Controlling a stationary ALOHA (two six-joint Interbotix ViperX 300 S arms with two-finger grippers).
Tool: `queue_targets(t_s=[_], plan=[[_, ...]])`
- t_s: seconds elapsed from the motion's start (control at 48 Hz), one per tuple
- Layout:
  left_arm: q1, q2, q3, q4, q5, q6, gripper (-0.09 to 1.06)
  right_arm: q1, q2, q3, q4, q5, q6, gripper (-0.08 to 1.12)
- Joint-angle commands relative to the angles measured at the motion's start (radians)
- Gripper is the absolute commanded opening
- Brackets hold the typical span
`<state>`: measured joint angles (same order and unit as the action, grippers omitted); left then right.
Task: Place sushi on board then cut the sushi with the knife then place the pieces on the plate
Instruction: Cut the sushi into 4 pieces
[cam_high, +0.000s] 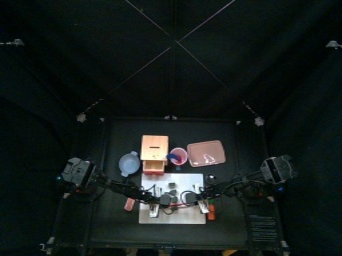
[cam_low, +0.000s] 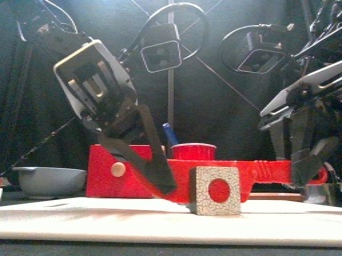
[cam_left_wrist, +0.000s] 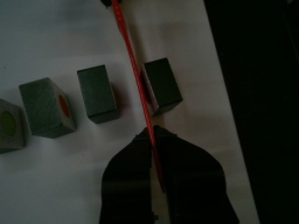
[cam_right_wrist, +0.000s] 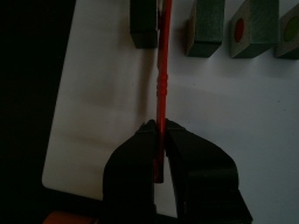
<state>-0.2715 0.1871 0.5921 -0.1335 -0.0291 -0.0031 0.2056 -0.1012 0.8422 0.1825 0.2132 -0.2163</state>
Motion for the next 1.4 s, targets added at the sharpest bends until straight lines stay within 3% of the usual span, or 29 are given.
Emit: queue_targets(t_s=[0.021, 0.125, 0.396, 0.521, 0.708, 0.812, 0.896, 1.083, 1.25, 1.396], plan=[[0.018, -0.06, -0.009, 0.012, -0.003, 0.005, 0.39, -0.011, -0.054, -0.021, -0.017, 0.015, -0.006, 0.42], [0.034, -0.069, -0.002, 0.012, -0.003, 0.005, 0.46, -0.021, -0.067, -0.021, -0.025, 0.028, -0.006, 0.42], [0.032, -0.08, -0.008, 0.009, -0.003, 0.003, 0.75, -0.041, -0.083, -0.032, -0.032, 0.072, -0.006, 0.42], [0.028, -0.084, -0.005, -0.003, -0.002, 0.003, 0.79, -0.06, -0.115, -0.048, -0.029, 0.121, -0.006, 0.42], [0.034, -0.137, 0.015, 0.002, -0.002, 0.005, 0.79, -0.077, -0.206, -0.044, -0.011, 0.178, -0.003, 0.42], [0.051, -0.178, 0.041, 0.02, -0.005, 0.005, 0.79, -0.115, -0.273, -0.034, 0.028, 0.225, -0.003, 0.42], [0.083, -0.21, 0.077, 0.041, -0.014, 0.005, 0.79, -0.15, -0.324, -0.02, 0.072, 0.272, -0.002, 0.42], [0.13, -0.244, 0.132, 0.066, -0.074, 0.006, 0.79, -0.218, -0.433, 0.041, 0.284, 0.368, 0.005, 0.42], [0.158, -0.249, 0.147, 0.135, -0.104, 0.008, 0.79, -0.272, -0.512, 0.118, 0.549, 0.377, 0.005, 0.42], [0.181, -0.249, 0.152, 0.175, -0.107, 0.006, 0.78, -0.293, -0.528, 0.195, 0.647, 0.39, 0.02, 0.43]])
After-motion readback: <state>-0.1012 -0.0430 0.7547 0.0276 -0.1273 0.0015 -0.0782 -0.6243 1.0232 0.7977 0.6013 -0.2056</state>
